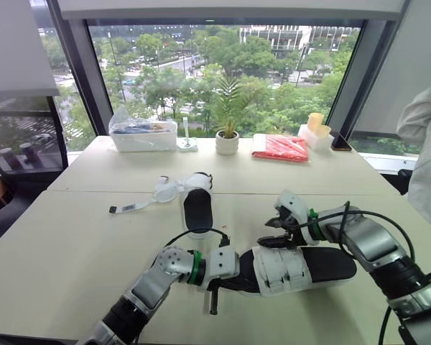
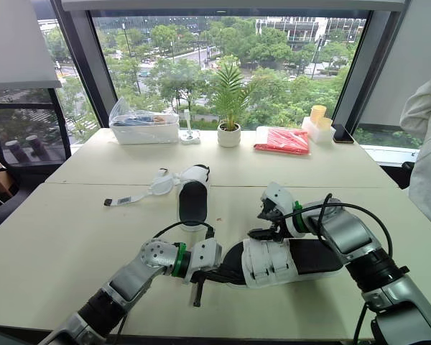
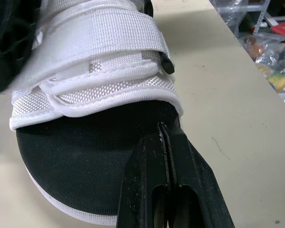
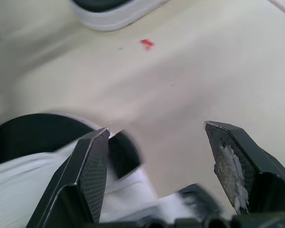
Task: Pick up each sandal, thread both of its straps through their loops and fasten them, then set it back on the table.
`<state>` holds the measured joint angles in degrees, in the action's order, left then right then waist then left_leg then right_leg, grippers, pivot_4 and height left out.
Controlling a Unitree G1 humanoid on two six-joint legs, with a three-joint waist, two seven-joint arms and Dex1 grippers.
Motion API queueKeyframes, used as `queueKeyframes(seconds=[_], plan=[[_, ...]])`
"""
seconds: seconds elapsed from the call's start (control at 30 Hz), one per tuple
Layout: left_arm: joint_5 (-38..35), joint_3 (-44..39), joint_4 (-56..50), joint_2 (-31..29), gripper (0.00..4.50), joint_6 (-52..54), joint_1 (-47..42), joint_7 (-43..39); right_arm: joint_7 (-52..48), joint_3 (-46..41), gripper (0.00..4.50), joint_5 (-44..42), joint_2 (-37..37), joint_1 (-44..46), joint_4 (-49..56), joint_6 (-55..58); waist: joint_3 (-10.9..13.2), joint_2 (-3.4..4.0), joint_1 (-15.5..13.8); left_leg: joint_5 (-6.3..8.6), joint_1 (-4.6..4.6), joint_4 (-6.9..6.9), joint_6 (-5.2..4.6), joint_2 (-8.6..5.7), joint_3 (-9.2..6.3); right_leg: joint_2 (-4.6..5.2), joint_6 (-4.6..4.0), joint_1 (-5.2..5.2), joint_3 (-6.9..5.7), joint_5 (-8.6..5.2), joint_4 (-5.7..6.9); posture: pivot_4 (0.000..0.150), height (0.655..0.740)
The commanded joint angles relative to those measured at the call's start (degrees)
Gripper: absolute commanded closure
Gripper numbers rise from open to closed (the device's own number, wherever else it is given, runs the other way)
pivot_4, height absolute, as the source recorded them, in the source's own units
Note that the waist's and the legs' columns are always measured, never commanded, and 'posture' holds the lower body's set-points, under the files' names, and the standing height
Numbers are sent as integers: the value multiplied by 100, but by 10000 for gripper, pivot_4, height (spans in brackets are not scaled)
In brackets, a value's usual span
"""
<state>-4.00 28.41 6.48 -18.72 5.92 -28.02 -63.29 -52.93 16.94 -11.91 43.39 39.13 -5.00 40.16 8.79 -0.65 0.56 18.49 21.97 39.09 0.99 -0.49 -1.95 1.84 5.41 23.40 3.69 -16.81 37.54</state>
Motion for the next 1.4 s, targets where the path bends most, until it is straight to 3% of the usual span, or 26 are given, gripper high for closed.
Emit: queueKeyframes(seconds=[0.03, 0.2, 0.33, 0.5, 0.63, 0.77, 0.93, 1.17, 1.4], plan=[[233, 186, 160, -100, 45000, 212, 167, -7, 143, 85, 10836, 489, -55, 101, -297, -531, 0, 0, 2, 0, 0, 0, 0, 0, 0, 0, 0, 0, 0, 0, 0, 1500, 7400], [231, 180, 89, -92, 45000, 222, 226, 56, 319, -158, 10836, 778, -108, 295, -318, -963, -1, 1, 6, 0, 0, 0, 0, -1, 1, -2, 0, 1, 0, 0, 0, 1500, 7400], [208, 90, 85, -133, 45000, 153, 241, 122, 544, -955, 10836, 479, 75, 315, 906, -467, -1, 4, 0, -1, 15, 1, 1, -1, 1, -1, 1, 15, 0, 0, 3, 1500, 7400], [17, -176, 100, -186, 45000, 62, 201, 133, 626, -1338, 10836, 836, 679, -781, 2461, -1199, -4, 0, -25, 0, 23, -1, 1, -1, -6, -1, 1, 18, -7, 0, -2, 1500, 7400], [-566, -695, -141, -144, 45000, 593, 124, 154, 1069, -1802, 10836, 1477, 897, -2252, 3025, -2967, -3, 1, 9, 0, 17, 1, 1, -1, 0, -3, 1, 13, -1, 0, 6, 1500, 7400], [-869, -1033, -368, -211, 45000, 912, 43, 185, 1637, -2032, 10836, 2567, 1499, -3240, 2472, -5360, 1, 6, 22, -1, 12, 4, 1, -2, 8, -12, 2, 17, 3, 0, 18, 1500, 7400], [-1135, -1259, -701, -334, 45000, 1259, 5, 135, 2435, -2086, 10836, 3560, 2043, -3523, 1243, -7401, 1, 5, 8, -3, -6, 6, 5, -2, 22, -18, 2, 10, 8, 0, 28, 1500, 7400], [-1177, -1327, -717, -349, 45000, 1346, -22, 197, 3528, -1744, 10836, 4591, 2326, -3009, -386, -9404, 2, 5, 24, -3, -34, 5, 5, -2, 33, -23, 1, -9, 19, -1, 29, 1500, 7400], [-1258, -1509, -782, -406, 45000, 1424, 51, 349, 4779, -1126, 10836, 5883, 1917, -1848, -1338, -10625, 3, 4, 62, -4, -52, 4, 6, 1, 42, -30, 0, -18, 30, -2, 38, 1500, 7400]])
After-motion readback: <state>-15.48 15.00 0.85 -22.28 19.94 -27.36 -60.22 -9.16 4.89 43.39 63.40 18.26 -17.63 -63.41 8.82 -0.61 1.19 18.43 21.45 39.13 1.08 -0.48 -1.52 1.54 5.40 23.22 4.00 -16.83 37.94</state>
